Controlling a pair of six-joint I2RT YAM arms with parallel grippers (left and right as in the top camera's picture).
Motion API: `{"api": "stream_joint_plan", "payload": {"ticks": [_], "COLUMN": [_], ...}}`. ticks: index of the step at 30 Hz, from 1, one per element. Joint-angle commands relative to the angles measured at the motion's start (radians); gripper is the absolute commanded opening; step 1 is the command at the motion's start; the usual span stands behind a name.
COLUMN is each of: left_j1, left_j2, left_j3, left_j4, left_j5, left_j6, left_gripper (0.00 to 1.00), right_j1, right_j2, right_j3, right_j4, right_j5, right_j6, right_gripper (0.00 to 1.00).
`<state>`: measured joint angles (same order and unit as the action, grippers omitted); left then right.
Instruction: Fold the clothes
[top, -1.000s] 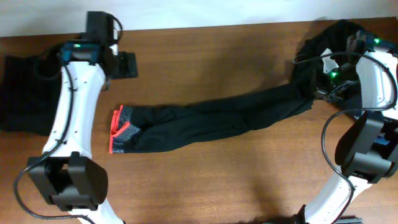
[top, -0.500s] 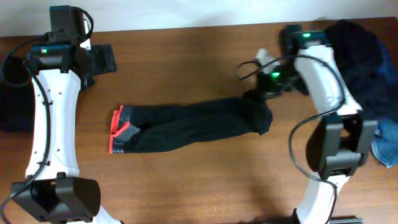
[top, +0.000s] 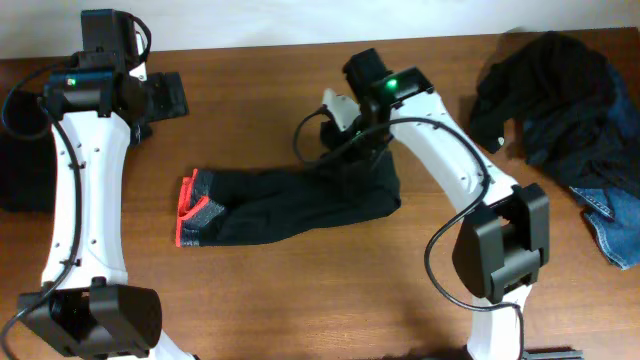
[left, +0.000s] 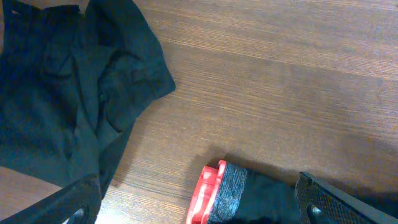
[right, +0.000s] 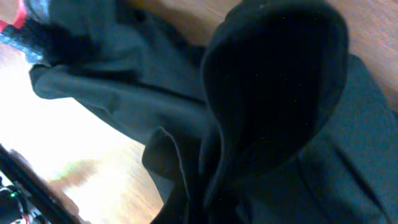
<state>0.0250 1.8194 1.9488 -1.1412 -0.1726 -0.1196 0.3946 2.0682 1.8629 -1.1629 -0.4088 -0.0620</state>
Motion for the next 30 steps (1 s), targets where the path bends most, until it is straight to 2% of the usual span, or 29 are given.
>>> {"api": "stream_joint_plan", "payload": {"ticks": [1, 19, 20, 21, 23, 25, 27, 30], "left_j1": [0.004, 0.004, 0.004, 0.004, 0.004, 0.004, 0.004, 0.004], "left_j2": [-0.017, -0.017, -0.017, -0.017, -0.017, -0.017, -0.017, -0.017], "left_j3": [0.018, 0.018, 0.018, 0.018, 0.018, 0.018, 0.018, 0.018], "left_j4": [-0.004, -0.004, -0.004, -0.004, -0.004, -0.004, -0.004, -0.003], "left_j5": [-0.004, -0.005, -0.005, -0.004, -0.004, -0.004, -0.004, -0.004], "left_j6": [0.016, 0.016, 0.016, 0.016, 0.016, 0.016, 0.016, 0.016], "left_gripper": [0.99, 0.99, 0.99, 0.99, 0.99, 0.99, 0.99, 0.99], "right_j1": [0.044, 0.165, 0.172, 0.183, 0.196, 0.210, 0.222, 0.234], "right_j2": [0.025, 0.087, 0.087, 0.087, 0.087, 0.087, 0.087, 0.087], "right_j3": [0.020, 0.020, 0.020, 0.020, 0.020, 0.020, 0.020, 0.020], "right_j4": [0.027, 0.044, 0.042, 0.040, 0.037, 0.031, 0.026, 0.025], "right_j5": [0.024, 0.020, 0.020, 0.020, 0.020, 0.019, 0.020, 0.021], "right_j6": [0.019, 0.019, 0.019, 0.019, 0.019, 0.019, 0.019, 0.019], "right_gripper": [0.04, 0.05, 0.11, 0.20, 0.48, 0.61, 0.67, 0.67]}}
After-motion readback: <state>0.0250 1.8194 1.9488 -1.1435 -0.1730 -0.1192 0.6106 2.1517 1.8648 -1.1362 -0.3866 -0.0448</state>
